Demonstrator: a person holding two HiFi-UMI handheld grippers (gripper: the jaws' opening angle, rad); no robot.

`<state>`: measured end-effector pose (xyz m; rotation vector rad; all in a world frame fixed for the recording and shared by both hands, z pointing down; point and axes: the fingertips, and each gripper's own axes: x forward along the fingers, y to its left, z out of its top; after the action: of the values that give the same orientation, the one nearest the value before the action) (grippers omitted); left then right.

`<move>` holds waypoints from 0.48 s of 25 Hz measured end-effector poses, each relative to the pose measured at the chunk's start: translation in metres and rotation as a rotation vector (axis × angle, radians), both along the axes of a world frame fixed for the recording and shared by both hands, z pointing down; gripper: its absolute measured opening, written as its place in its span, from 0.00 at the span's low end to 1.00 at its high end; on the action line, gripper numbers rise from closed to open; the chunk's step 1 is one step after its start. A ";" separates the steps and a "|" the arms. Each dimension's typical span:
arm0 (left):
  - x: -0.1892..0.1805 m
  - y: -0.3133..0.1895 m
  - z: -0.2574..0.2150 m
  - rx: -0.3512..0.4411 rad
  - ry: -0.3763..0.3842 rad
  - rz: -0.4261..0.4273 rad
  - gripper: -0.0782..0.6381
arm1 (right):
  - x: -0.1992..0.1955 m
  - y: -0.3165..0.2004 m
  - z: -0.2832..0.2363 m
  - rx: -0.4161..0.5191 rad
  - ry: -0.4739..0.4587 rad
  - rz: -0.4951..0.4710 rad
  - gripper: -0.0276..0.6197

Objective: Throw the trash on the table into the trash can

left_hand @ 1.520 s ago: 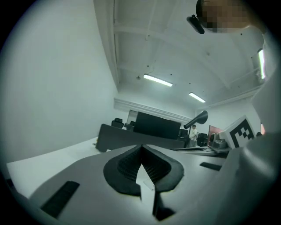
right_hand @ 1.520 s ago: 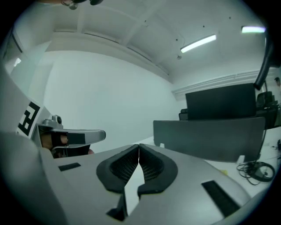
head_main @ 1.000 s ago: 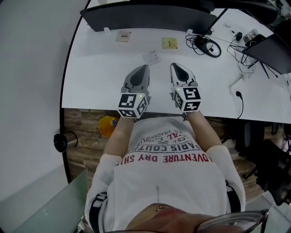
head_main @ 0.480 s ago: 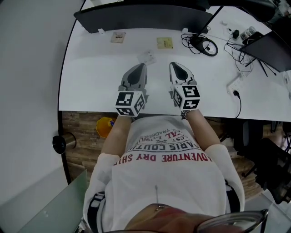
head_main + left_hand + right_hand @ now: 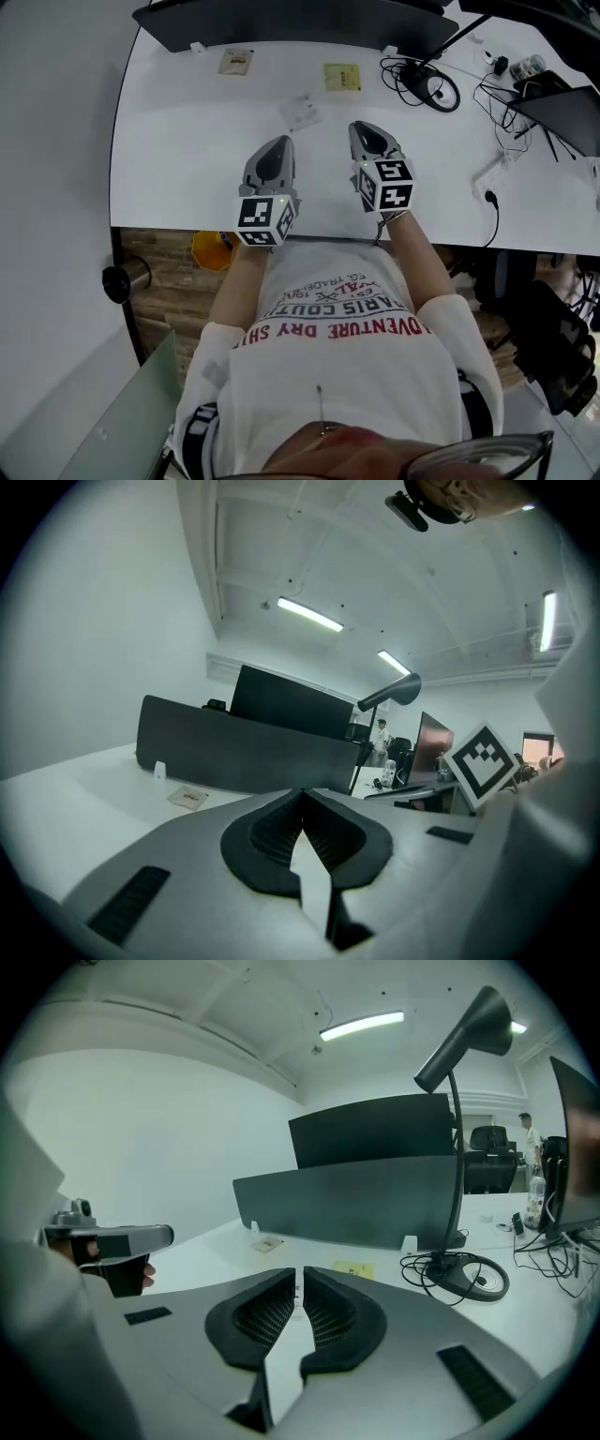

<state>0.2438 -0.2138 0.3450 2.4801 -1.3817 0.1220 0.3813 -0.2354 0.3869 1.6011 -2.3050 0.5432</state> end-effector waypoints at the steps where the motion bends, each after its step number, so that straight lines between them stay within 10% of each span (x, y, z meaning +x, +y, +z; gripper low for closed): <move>1: -0.001 -0.005 0.005 -0.009 -0.002 0.004 0.14 | 0.001 -0.008 0.005 -0.011 0.003 0.005 0.09; 12: -0.005 -0.094 0.044 -0.109 0.029 0.106 0.14 | 0.002 -0.115 0.073 -0.198 0.019 0.060 0.42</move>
<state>0.2388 -0.3078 0.3888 2.4538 -1.1996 0.1779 0.3829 -0.3501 0.4598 1.5774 -2.1211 0.7419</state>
